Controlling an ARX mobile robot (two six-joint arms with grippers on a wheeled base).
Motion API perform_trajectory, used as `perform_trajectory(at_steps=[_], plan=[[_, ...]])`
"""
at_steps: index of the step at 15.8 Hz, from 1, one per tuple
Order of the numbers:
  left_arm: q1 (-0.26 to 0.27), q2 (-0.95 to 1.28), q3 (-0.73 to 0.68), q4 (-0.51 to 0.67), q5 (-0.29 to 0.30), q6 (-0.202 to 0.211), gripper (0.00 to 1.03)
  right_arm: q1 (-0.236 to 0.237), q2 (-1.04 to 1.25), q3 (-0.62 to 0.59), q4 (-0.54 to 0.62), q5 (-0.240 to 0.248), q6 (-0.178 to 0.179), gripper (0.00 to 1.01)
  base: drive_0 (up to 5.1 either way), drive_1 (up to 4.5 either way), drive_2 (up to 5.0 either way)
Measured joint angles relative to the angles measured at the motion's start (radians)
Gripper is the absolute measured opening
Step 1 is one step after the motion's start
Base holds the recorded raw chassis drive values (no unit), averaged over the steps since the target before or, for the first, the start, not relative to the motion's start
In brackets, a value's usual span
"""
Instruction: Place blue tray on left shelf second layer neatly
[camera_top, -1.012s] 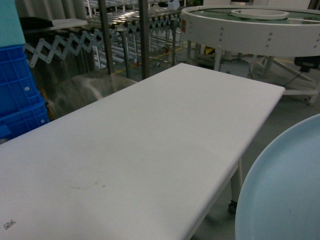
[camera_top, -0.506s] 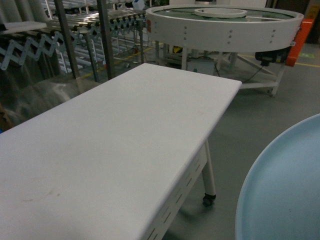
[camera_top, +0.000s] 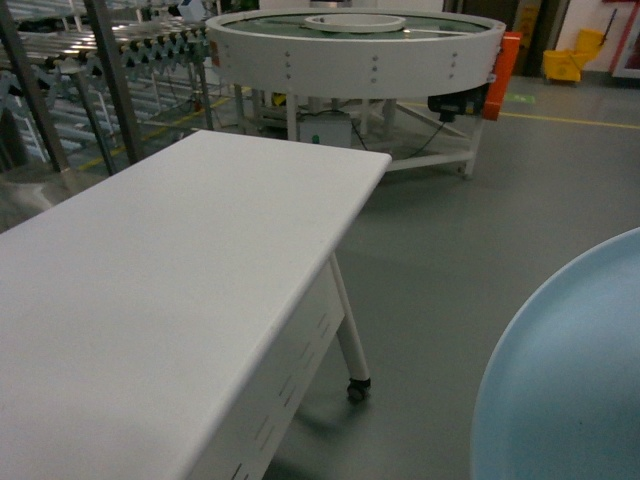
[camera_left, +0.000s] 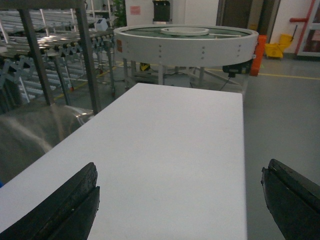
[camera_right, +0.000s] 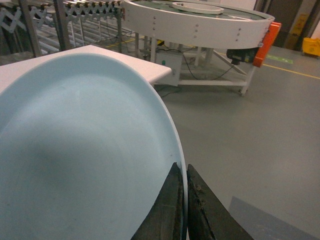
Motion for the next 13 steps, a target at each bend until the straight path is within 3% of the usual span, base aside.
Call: perform_trajectory(at_steps=[13], plan=[[0.0, 0.0, 0.0, 0.0, 0.0, 0.0, 0.98, 0.0, 0.0, 0.0, 0.0, 0.0, 0.0, 0.02, -1.6, -1.62, -1.6]])
